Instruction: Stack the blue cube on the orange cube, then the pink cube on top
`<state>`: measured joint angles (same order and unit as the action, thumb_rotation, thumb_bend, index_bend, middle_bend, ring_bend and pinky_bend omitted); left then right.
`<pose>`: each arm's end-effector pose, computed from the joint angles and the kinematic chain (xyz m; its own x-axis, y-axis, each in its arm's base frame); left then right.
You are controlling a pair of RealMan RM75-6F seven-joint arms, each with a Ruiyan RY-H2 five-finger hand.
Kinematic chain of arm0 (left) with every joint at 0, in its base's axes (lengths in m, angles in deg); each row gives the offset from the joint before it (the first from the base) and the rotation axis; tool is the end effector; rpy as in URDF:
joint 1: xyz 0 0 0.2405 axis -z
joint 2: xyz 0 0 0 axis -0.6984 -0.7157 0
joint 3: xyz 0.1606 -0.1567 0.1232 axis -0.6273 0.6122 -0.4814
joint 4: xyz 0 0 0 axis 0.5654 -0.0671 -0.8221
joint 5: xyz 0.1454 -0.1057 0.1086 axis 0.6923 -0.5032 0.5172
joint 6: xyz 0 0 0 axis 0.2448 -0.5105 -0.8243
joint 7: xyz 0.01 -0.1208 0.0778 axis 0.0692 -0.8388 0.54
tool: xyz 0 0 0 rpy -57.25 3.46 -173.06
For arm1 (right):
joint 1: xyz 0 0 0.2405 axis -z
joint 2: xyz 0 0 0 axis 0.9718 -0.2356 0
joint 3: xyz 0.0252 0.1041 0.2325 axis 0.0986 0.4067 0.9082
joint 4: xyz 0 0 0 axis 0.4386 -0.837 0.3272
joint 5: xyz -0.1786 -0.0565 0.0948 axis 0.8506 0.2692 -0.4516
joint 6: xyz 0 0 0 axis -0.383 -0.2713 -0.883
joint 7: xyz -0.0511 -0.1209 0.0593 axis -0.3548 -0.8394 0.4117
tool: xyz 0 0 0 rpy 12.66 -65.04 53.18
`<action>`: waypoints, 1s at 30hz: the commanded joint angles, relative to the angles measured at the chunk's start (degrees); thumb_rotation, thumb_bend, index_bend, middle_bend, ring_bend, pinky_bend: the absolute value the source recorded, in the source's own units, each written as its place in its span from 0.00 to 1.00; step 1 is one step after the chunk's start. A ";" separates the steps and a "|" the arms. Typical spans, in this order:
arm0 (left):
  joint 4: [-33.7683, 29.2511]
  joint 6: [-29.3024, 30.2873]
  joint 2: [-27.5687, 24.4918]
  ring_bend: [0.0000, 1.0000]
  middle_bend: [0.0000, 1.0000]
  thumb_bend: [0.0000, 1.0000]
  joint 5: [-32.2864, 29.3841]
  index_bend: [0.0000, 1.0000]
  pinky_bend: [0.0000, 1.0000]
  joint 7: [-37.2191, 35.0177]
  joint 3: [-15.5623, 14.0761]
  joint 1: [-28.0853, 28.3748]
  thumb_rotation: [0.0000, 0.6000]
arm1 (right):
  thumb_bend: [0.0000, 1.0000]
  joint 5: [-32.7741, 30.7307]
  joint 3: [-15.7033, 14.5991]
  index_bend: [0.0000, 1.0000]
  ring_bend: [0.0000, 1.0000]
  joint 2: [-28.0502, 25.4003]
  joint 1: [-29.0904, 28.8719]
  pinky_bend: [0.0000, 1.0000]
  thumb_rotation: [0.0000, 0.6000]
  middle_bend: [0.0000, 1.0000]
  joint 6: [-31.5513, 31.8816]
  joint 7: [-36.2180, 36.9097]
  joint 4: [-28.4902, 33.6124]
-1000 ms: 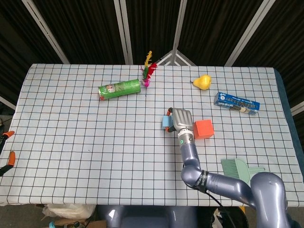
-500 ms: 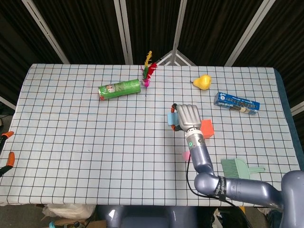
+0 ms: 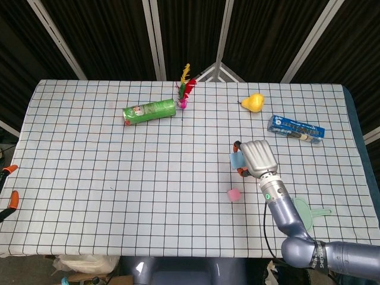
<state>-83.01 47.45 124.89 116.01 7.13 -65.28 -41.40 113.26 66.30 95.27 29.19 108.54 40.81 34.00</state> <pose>-0.3212 0.1758 0.1792 0.4222 -0.0806 0.9029 0.9064 0.0528 -0.4191 -0.1119 -0.3406 0.0773 0.4869 -0.2437 0.8388 -0.8713 -0.2037 0.4466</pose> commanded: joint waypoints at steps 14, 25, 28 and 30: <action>-0.20 -0.08 0.52 0.00 0.04 0.56 -0.89 0.17 0.00 1.67 0.41 0.09 1.00 | 0.29 -0.36 -1.41 0.47 1.00 -1.52 -1.93 0.91 1.00 1.00 -11.78 8.44 -8.19; -0.35 -0.73 0.99 0.00 0.04 0.56 -2.03 0.17 0.00 3.26 0.82 0.41 1.00 | 0.29 -4.77 -1.52 0.47 1.00 -3.44 -4.54 0.91 1.00 1.00 -22.02 15.04 -17.16; -0.44 -0.80 1.11 0.00 0.04 0.56 -2.11 0.17 0.00 3.71 0.84 0.46 1.00 | 0.29 -5.72 -1.79 0.47 1.00 -4.65 -4.96 0.91 1.00 1.00 -24.01 16.82 -17.97; -0.45 -0.83 1.18 0.00 0.04 0.56 -2.25 0.17 0.00 3.87 0.89 0.48 1.00 | 0.30 -6.01 -2.00 0.47 1.00 -5.47 -5.04 0.91 1.00 1.00 -25.15 17.80 -18.14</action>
<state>-83.46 46.63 126.06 113.76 11.00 -64.39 -40.93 107.53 64.48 90.29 24.35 83.93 58.17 16.11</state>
